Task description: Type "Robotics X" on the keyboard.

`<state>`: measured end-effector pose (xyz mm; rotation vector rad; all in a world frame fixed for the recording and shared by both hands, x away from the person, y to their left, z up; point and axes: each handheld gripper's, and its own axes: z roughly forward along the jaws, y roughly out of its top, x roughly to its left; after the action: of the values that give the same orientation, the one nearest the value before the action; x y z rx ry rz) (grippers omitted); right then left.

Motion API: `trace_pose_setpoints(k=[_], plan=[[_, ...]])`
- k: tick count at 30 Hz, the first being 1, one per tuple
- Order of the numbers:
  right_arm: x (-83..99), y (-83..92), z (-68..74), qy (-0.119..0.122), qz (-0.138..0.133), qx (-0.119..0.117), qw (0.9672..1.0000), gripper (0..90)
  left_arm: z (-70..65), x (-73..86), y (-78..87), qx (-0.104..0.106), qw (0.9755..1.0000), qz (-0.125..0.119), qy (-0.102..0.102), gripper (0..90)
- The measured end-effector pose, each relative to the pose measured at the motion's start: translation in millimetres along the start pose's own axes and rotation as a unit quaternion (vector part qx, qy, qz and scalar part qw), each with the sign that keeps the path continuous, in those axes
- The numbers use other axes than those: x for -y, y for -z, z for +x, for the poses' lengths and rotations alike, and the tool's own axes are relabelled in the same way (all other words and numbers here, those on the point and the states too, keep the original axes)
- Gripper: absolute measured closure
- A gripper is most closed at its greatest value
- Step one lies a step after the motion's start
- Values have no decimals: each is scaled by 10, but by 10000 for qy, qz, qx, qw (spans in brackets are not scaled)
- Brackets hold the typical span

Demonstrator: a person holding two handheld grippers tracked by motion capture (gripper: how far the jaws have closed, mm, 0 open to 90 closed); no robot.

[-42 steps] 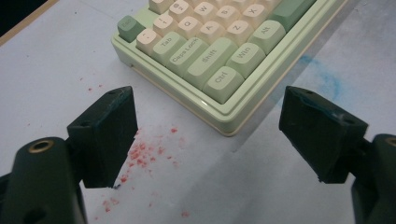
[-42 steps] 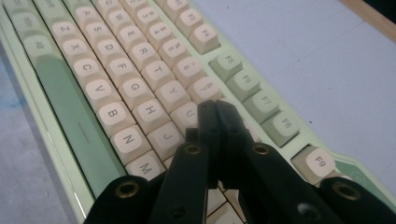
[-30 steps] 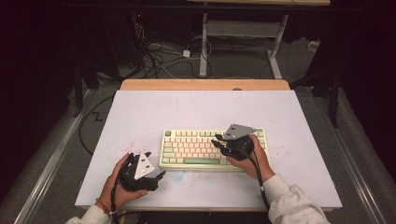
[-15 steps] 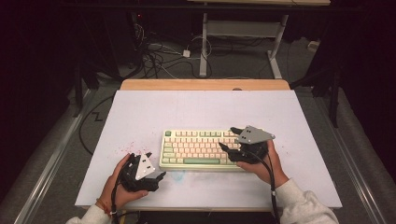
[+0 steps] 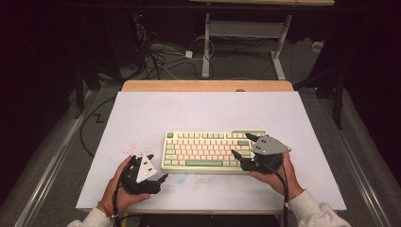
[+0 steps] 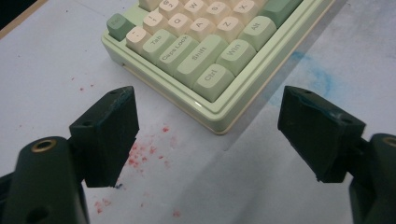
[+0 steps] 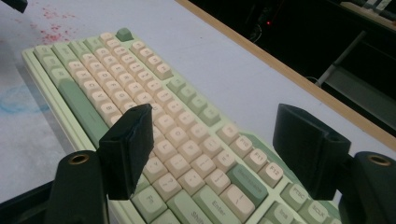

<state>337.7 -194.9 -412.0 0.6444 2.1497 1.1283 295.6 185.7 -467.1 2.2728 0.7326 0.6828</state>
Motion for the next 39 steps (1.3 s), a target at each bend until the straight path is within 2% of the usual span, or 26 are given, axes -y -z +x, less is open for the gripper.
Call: trace_pose_setpoints(k=[10,15,20,23,27,32,34,39], plan=[[172,202,3,-25,-8,55,10000,290,18,-9,22,-69,10000,-31,13,227],[261,306,-19,-90,-26,183,9998,291,54,-25,38,-49,9997,-145,199,265],[359,393,-21,-18,64,344,9994,291,78,-39,64,37,9994,-192,279,302],[423,455,-22,-58,92,365,9993,291,88,-50,69,111,9994,-173,293,392],[500,497,6,-71,189,331,9992,291,114,-70,70,259,9990,-141,344,586],[557,548,39,-67,230,322,9992,291,138,-100,65,331,9986,-76,417,816],[576,571,51,-42,229,342,9991,291,152,-115,47,452,9978,-68,486,868],[611,602,60,-76,270,351,9990,291,125,-207,9,490,9981,-22,365,875]])
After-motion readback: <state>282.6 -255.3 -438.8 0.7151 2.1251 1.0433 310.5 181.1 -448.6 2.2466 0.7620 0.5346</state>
